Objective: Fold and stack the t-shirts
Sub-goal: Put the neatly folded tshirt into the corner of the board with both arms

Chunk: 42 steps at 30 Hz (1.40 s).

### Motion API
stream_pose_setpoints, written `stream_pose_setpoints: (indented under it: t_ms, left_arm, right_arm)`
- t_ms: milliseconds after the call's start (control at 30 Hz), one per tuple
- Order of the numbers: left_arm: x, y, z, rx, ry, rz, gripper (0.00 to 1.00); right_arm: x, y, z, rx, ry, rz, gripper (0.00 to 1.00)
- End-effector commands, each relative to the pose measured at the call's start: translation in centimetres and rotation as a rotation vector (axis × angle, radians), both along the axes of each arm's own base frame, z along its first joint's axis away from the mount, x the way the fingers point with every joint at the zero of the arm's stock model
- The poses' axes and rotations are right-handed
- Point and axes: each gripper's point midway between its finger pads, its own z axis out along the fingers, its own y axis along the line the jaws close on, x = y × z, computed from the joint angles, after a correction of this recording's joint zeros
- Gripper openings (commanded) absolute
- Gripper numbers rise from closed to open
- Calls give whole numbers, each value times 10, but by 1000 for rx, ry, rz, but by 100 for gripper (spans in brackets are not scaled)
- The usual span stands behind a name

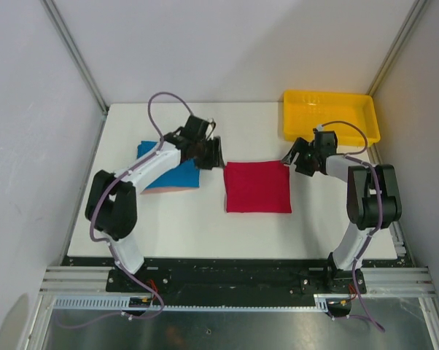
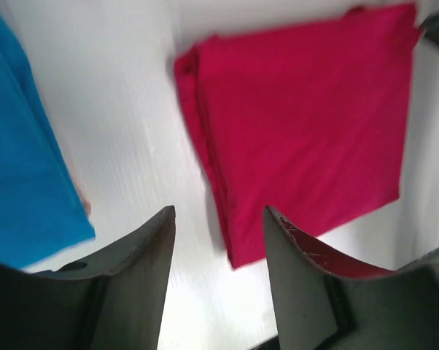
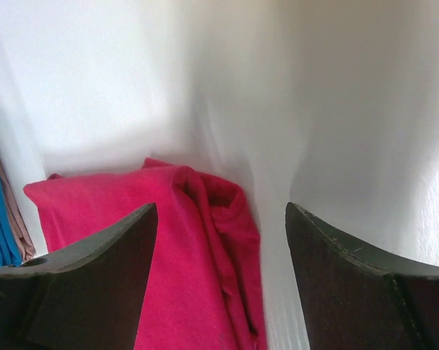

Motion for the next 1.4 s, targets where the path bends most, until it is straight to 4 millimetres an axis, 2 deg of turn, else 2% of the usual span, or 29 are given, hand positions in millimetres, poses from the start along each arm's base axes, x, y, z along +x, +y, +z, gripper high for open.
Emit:
stream_pose_setpoints:
  t_ms: [0, 167, 333, 567, 733, 867, 1167, 1367]
  left_arm:
    - [-24, 0, 20, -97, -30, 7, 56]
    - [-60, 9, 9, -101, -6, -8, 56]
    - [-88, 18, -8, -110, 37, -16, 56]
    - [-115, 1, -32, -190, 116, -62, 59]
    - [-120, -14, -46, -227, 158, -74, 62]
    - [-123, -22, -55, -233, 190, -64, 63]
    - [-128, -15, -76, -183, 228, 42, 62]
    - [-131, -15, -80, -169, 233, 101, 61]
  right_arm:
    - [25, 12, 16, 1, -91, 62, 75]
    - [21, 19, 1, -21, -37, 68, 74]
    - [18, 24, -9, -27, -1, 71, 69]
    - [12, 26, -15, -63, 37, 63, 60]
    - [7, 24, -16, -93, 56, 59, 48]
    - [4, 27, -18, -101, 66, 66, 35]
    - [0, 32, -20, -104, 82, 71, 7]
    - [-2, 34, -19, -103, 83, 72, 0]
